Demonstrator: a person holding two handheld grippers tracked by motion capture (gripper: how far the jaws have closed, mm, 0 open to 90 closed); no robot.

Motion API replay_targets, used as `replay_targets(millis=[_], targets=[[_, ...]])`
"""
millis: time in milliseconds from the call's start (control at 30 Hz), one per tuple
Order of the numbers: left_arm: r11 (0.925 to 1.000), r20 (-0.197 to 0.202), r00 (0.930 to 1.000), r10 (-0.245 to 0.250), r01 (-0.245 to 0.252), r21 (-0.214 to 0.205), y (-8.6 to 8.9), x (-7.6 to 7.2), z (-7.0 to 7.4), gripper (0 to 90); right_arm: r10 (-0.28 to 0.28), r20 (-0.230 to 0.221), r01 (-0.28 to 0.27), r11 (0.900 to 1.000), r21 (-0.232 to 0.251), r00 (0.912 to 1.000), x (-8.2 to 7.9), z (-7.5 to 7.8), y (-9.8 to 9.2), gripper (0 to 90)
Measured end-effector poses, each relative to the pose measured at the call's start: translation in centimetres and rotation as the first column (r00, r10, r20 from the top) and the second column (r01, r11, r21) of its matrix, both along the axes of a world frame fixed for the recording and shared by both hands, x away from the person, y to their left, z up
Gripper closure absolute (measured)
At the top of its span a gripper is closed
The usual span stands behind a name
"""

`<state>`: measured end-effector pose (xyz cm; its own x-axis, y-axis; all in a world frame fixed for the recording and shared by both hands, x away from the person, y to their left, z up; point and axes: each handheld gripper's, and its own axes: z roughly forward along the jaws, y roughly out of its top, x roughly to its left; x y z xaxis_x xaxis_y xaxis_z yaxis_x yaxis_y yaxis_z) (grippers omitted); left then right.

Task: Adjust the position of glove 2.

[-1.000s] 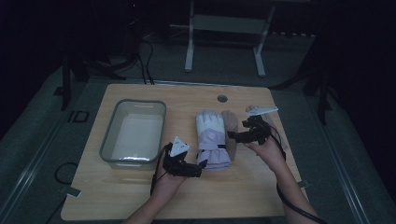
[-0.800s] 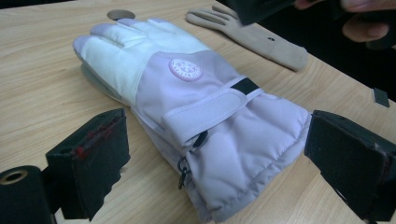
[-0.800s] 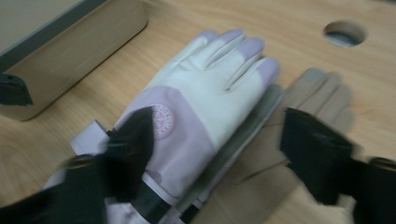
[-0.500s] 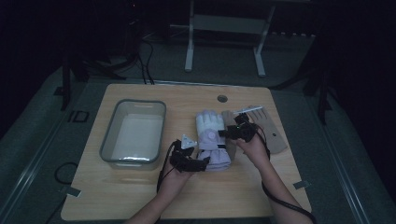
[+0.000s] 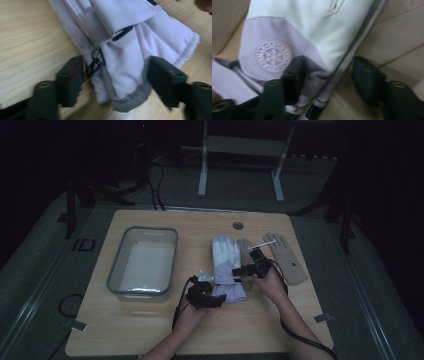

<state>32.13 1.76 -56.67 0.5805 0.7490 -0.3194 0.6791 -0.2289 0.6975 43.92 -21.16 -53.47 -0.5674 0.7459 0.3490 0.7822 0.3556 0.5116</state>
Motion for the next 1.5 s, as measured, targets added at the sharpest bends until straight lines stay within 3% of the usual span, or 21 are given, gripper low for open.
replay_targets(millis=[167, 233, 467, 600, 933, 1100, 1500], targets=[[0.9993, -0.028, 0.9991, -0.033, 0.033, -0.016, 0.2, 0.4, -0.3, 38.6, 0.041, -0.058, -0.038, 0.9979, 0.053, 0.9975, 0.4, -0.4, -0.3, 60.7], [0.9989, -0.038, 0.9985, -0.041, 0.040, -0.024, 0.2, 0.5, -0.3, 43.3, 0.047, -0.059, -0.044, 0.9975, 0.056, 0.9971, 0.4, -0.4, -0.3, 66.0], [0.9993, -0.034, 0.9988, -0.036, 0.036, -0.008, 0.2, 0.2, 0.3, 61.9, 0.037, 0.054, -0.037, 0.9993, 0.007, 0.9979, -1.0, 0.6, 0.5, 77.4], [0.9995, -0.020, 0.9993, -0.031, 0.030, -0.005, 0.2, 0.0, 0.8, 67.5, 0.028, 0.083, -0.029, 0.9995, 0.011, 0.9962, -1.6, 1.4, 0.7, 78.6], [0.9991, 0.035, 0.9985, -0.042, 0.042, -0.007, 1.1, 0.1, 4.0, 69.3, 0.012, 0.162, -0.023, 0.9976, 0.066, 0.9866, -2.4, 4.8, 0.6, 79.0], [0.9985, 0.045, 0.9980, -0.045, 0.046, -0.031, 1.9, 0.2, 5.7, 69.7, 0.011, 0.206, -0.029, 0.9962, 0.083, 0.9785, -2.9, 6.8, 0.8, 79.0], [0.9985, 0.081, 0.9953, -0.053, 0.051, 0.018, 3.8, 0.7, 8.8, 69.7, 0.018, 0.270, -0.046, 0.9939, 0.100, 0.9627, -3.0, 9.9, 2.6, 79.1]])
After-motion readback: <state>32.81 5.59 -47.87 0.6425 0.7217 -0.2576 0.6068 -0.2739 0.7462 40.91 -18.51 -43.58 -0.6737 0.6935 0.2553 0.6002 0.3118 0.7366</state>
